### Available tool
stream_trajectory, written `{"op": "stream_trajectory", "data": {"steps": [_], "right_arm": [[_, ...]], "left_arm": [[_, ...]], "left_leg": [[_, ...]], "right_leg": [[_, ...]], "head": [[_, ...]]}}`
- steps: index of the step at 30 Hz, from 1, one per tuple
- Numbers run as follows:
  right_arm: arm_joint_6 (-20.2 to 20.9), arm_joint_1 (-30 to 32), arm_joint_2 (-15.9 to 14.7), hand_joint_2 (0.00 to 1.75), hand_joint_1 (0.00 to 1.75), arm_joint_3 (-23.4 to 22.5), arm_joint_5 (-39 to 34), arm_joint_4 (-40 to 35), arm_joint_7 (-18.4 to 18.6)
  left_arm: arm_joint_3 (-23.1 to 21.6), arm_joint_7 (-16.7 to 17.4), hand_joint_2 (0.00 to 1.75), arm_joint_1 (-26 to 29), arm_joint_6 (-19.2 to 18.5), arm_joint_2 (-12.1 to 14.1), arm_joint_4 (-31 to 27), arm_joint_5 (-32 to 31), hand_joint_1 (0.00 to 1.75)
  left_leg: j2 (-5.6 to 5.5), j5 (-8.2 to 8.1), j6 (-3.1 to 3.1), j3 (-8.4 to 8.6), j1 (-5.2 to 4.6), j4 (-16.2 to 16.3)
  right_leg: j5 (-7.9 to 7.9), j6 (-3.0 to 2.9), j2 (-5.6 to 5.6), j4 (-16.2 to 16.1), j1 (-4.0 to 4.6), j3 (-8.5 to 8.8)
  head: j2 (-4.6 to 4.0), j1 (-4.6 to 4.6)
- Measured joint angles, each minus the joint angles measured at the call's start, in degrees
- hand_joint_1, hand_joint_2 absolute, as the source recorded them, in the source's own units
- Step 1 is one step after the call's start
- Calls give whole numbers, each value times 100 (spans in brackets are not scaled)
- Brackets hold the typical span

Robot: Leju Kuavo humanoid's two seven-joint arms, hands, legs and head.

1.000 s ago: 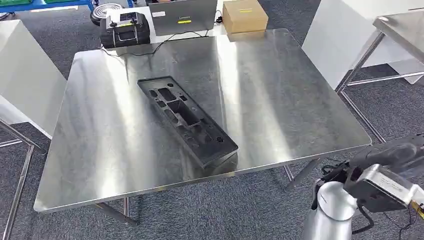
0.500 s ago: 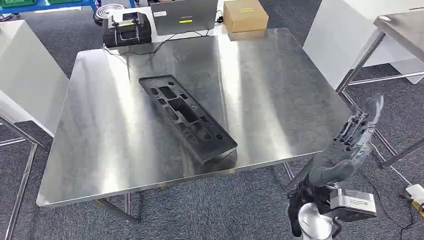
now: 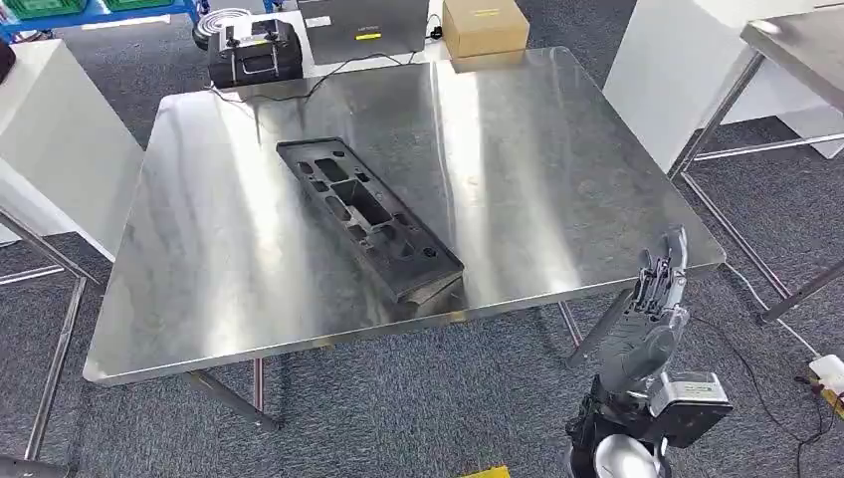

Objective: Take the parts from the cabinet and place them on the table.

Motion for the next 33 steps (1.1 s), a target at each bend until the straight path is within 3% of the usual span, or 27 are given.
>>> {"op": "stream_trajectory", "data": {"steps": [1,4,5,6,8,10,11,12,13,14,15,16,19,20,21,22,23,24,25,26,27,28,29,30,31,32,33], "right_arm": [[68,46,31,0,0,-77,0,13,59],[284,155,113,0,0,-268,-13,98,159],[323,193,136,0,0,-350,-22,138,179],[347,216,140,0,0,-431,-24,177,188],[385,264,164,0,0,-571,-15,256,203],[420,302,179,0,0,-702,-20,348,216],[439,320,184,0,0,-765,-20,389,227],[457,331,197,0,0,-830,-11,428,234],[483,329,210,0,0,-876,7,465,238],[509,318,216,0,0,-916,26,492,240],[529,296,242,0,0,-953,59,520,240],[522,256,254,0,0,-972,77,549,240],[-3,160,206,0,0,-1036,432,828,332],[-169,175,172,0,0,-1078,547,960,405],[-277,148,144,0,0,-1134,633,1183,493],[-337,108,131,0,0,-1211,695,1487,612],[-454,58,120,0,0,-1304,810,1907,699],[-622,-31,107,0,0,-1409,955,2434,723],[-781,-110,98,0,0,-1510,1043,2918,706],[-909,-168,90,0,0,-1621,1084,3399,623],[-947,-211,83,0,0,-1707,1071,3748,570],[-936,-297,74,0,0,-1820,1034,4187,581],[-934,-422,63,0,0,-1913,1049,4581,711],[-1004,-582,30,0,0,-2024,1148,5095,954],[-1074,-666,-13,0,0,-2103,1242,5492,1205],[-1124,-706,-43,0,0,-2159,1353,5937,1453],[-1137,-730,-83,0,0,-2205,1395,6255,1574]], "left_arm": [[42,-29,0,-1,0,-33,-26,26,0],[135,-268,0,0,2,-65,-105,198,0],[164,-357,0,-2,2,-81,-105,265,0],[181,-433,0,-16,4,-103,-105,300,0],[212,-573,0,-31,4,-114,-109,392,0],[218,-726,0,-37,4,-129,-109,463,0],[218,-855,0,-50,2,-142,-109,551,0],[221,-1072,0,-68,2,-144,-94,698,0],[223,-1330,0,-96,2,-140,-48,882,0],[225,-1527,0,-126,2,-124,14,1032,0],[223,-1691,0,-160,2,-107,89,1173,0],[223,-1804,0,-180,0,-100,158,1273,0],[218,-2176,0,-210,-22,-9,368,1745,0],[218,-2243,0,-216,-59,20,420,1865,0],[216,-2280,0,-212,-89,79,470,1930,0],[214,-2291,0,-208,-116,114,534,1978,0],[214,-2282,0,-208,-135,152,599,2028,0],[210,-2278,0,-209,-172,203,643,2050,0],[203,-2262,0,-215,-184,225,685,2059,0],[197,-2254,0,-217,-188,271,719,2061,0],[197,-2245,0,-214,-190,293,746,2068,0],[194,-2223,0,-213,-190,334,778,2070,0],[192,-2201,0,-210,-190,363,798,2076,0],[183,-2166,0,-216,-188,389,829,2076,0],[166,-2131,0,-240,-184,391,873,2081,0],[140,-2100,0,-247,-173,431,894,2113,0],[122,-2092,0,-245,-168,446,912,2120,0]], "left_leg": [[-16,83,34,-33,-64,49],[-28,138,170,-96,-133,103],[-21,231,262,-147,-131,54],[18,298,318,-197,-115,46],[14,402,410,-341,-134,48],[16,518,452,-500,-184,54],[13,586,465,-588,-217,59],[9,645,472,-667,-243,60],[-2,707,474,-746,-271,62],[-12,773,470,-818,-297,63],[-21,831,464,-859,-300,70],[-23,870,435,-894,-323,83],[12,1031,349,-872,-271,40],[-9,1073,309,-905,-296,24],[-24,927,272,-953,-259,98],[-10,525,221,-1039,-240,308],[-12,120,170,-1121,-204,667],[-12,-196,122,-1211,-163,1101],[-11,-350,80,-1273,-126,1480],[-6,-316,45,-1277,-94,1727],[-4,-134,1,-1188,-59,1776],[1,140,-53,-950,-11,1582],[2,300,-102,-629,29,1208],[-3,286,-150,-230,74,669],[-39,21,-207,16,29,295],[-67,-22,-117,39,9,149],[-67,-17,-87,-3,-7,162]], "right_leg": [[27,43,-11,-22,31,-5],[123,181,-21,-58,14,-1],[154,238,-12,-51,31,-30],[-12,194,16,76,-13,-121],[-622,57,32,757,24,-375],[-1047,21,52,1593,42,-567],[-1051,63,59,1770,55,-529],[-947,110,60,1680,79,-374],[-781,143,64,1361,108,-103],[-633,140,68,866,131,251],[-622,78,75,329,166,638],[-793,-47,77,-186,212,983],[-674,-117,80,-253,268,897],[-596,-163,67,-301,215,875],[-525,-191,27,-307,156,819],[-449,-262,22,-307,147,731],[-378,-273,22,-307,141,652],[-302,-266,20,-300,138,564],[-238,-247,8,-287,133,491],[-179,-223,-10,-261,119,423],[-140,-178,-25,-222,94,310],[-92,-138,-30,-151,60,186],[-67,-98,-26,-81,19,90],[-42,-55,-24,-4,-1,2],[-17,-17,-20,35,26,-64],[17,35,-35,56,41,-85],[62,98,-51,53,51,-81]], "head": [[0,4],[0,22],[0,24],[0,9],[0,61],[0,70],[0,68],[0,70],[0,70],[0,70],[0,66],[0,61],[0,37],[0,44],[0,66],[0,35],[0,9],[0,11],[0,11],[0,13],[0,15],[0,11],[0,13],[0,4],[0,-31],[0,-31],[0,-2]]}}
